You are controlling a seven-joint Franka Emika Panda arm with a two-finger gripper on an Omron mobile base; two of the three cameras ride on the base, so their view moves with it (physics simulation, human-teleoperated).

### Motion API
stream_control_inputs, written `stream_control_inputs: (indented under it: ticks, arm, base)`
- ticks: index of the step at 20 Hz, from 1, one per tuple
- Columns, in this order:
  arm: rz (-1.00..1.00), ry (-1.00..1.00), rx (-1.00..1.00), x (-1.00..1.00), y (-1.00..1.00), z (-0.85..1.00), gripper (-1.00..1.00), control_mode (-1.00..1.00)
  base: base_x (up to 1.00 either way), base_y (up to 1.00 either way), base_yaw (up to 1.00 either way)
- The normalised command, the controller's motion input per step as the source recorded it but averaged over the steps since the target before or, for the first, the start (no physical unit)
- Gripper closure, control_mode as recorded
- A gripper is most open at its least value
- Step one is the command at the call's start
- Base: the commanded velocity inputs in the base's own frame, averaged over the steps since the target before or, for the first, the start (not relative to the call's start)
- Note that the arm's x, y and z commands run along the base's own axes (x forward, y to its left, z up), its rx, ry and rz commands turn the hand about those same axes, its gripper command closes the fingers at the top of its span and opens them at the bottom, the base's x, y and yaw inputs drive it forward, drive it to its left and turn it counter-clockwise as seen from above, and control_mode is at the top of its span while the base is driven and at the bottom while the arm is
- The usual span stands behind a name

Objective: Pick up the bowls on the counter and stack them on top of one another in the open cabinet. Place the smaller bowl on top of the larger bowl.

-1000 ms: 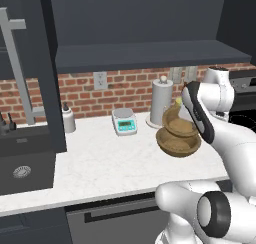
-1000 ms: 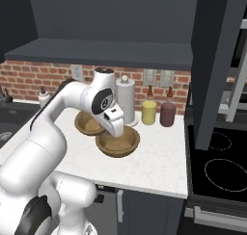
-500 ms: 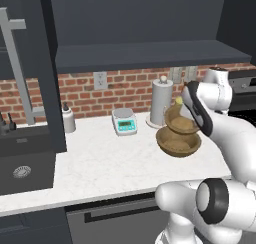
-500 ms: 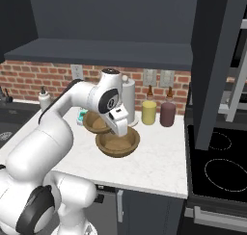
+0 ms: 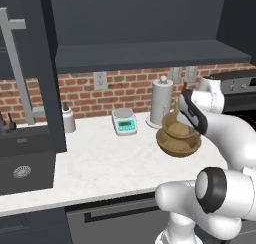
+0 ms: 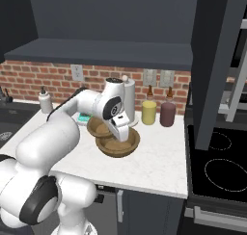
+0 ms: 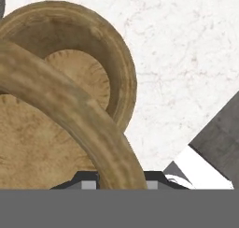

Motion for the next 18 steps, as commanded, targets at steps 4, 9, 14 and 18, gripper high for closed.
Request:
stream_control_inputs:
  ticks: [4,9,14,18]
  arm:
    - [-0.03,0.01,0.0,0.03,0.0,-0.47,1.0,-1.0]
    - [-0.04,0.04,0.0,0.0,-0.05,-0.28,1.0,-1.0]
    - [-0.06,0.08,0.0,0.0,-0.22,-0.26,1.0,-1.0]
    - [-0.07,0.09,0.0,0.01,-0.18,-0.14,1.0,-1.0]
  base:
    - [0.0,0.0,0.0]
    - [0.0,0.0,0.0]
    - [0.0,0.0,0.0]
    - [0.0,0.0,0.0]
